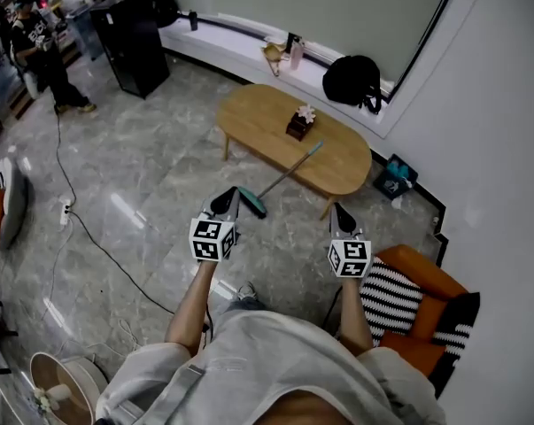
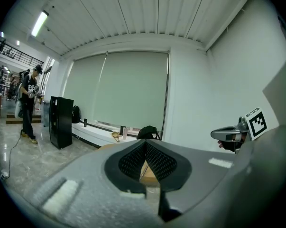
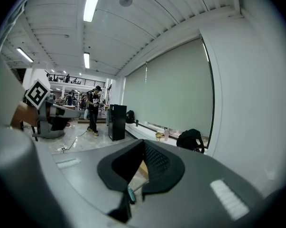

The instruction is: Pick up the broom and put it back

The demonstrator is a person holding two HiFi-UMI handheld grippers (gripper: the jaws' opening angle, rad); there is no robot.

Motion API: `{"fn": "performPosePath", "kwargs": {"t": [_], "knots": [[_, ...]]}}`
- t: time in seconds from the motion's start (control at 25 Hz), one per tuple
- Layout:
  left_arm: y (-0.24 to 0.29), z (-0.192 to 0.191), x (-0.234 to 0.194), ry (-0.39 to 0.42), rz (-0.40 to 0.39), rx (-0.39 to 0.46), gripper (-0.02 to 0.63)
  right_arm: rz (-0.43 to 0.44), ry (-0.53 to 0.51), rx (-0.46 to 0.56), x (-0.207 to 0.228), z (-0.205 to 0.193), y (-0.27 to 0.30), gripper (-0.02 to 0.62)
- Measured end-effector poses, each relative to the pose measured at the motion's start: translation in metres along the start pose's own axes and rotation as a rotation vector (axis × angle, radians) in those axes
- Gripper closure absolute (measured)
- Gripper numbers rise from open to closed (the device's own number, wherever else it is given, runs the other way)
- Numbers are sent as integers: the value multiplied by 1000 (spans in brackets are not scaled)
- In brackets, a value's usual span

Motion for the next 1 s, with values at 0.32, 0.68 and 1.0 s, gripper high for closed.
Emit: {"fn": "performPosePath", "kwargs": {"t": [0.32,0.68,1.0], "knots": [[31,13,-59,-18,-36,8,603,-52,-8,1,-16,21,48,592],[65,9,-82,-29,-89,-19,603,-95,12,-43,-24,11,68,592],[97,2,-88,-38,-91,-53,603,-110,32,-62,-3,2,94,592]]}}
Point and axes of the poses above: the fingertips, and each gripper's own axes: y forward along the fingers, x to its right, z out of its top, the point moved 9 cm from there along -y, backward along the fingers, and after that the axes turned 2 degrees about -y, right-handed, at the moved point
